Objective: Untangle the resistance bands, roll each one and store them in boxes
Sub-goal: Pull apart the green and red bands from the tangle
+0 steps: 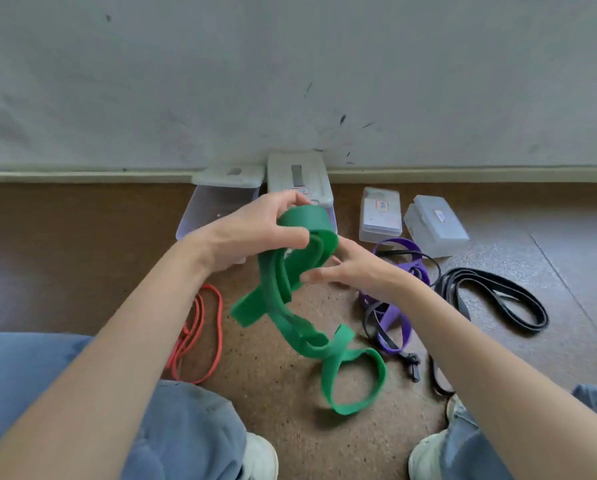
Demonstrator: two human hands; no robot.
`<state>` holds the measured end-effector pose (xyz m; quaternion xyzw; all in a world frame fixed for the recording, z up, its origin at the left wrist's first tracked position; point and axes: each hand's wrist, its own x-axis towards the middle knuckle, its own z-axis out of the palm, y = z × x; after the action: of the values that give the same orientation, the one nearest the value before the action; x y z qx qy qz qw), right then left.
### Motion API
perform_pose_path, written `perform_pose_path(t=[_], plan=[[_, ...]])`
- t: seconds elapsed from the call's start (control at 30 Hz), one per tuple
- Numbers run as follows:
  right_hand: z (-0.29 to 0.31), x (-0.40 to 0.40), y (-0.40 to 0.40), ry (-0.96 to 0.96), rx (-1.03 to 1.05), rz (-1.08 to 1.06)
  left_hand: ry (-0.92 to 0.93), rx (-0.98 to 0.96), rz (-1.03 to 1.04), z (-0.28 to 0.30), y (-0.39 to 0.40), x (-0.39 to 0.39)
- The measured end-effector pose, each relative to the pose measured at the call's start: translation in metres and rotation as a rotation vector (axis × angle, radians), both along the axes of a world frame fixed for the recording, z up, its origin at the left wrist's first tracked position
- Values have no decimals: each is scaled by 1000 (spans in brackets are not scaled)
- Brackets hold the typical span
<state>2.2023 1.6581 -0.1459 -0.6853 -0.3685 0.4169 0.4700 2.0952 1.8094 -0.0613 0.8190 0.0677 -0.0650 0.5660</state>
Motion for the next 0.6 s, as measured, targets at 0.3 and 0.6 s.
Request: perform_pose_path(t=[0.3,0.6], plan=[[15,-12,2,160,-29,86,-41,-237,382,5,19,-10],[2,-61,45,143,137,-158,-140,-537,590,-3,-3,3]])
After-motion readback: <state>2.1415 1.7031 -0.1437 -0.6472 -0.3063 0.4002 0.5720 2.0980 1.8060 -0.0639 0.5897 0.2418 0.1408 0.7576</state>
